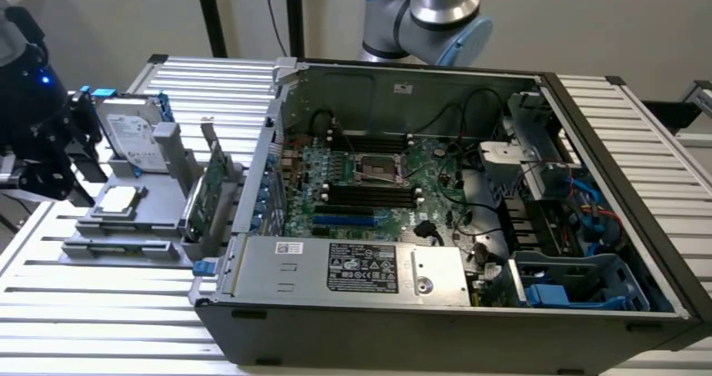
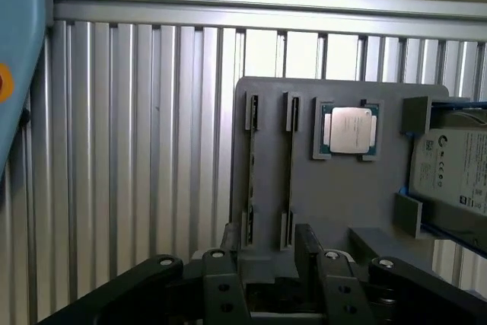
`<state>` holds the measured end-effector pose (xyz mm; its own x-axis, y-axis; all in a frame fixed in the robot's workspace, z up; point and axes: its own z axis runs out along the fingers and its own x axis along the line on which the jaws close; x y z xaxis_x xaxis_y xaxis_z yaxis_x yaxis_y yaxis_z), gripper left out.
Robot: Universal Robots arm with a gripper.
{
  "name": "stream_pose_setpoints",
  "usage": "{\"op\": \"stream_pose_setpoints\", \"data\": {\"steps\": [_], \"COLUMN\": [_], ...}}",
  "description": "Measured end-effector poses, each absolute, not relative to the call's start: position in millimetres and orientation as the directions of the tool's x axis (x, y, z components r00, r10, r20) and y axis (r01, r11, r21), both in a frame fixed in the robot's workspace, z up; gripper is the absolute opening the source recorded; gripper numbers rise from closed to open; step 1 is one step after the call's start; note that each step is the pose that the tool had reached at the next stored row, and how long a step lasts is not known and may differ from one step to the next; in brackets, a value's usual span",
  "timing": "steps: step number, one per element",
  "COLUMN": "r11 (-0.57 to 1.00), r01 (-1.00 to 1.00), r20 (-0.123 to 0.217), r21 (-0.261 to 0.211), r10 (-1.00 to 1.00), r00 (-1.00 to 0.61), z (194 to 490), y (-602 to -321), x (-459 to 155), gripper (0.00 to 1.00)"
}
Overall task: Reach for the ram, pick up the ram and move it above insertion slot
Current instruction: 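Pick up the ram and move it above insertion slot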
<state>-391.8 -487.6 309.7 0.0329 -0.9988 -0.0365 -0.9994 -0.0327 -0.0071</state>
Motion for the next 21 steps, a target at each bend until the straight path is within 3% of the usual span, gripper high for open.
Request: {"op": "stream_pose_setpoints", "data": {"steps": [21], "r11": [-0.039], "r01": [-0.999], "r20": [-0.037], "r21": [-0.007], "r10": [-0.999], "r00": [0.039], "z": [271.3], "y": [-487.7], "x": [-391.8], "gripper": [0.42]}}
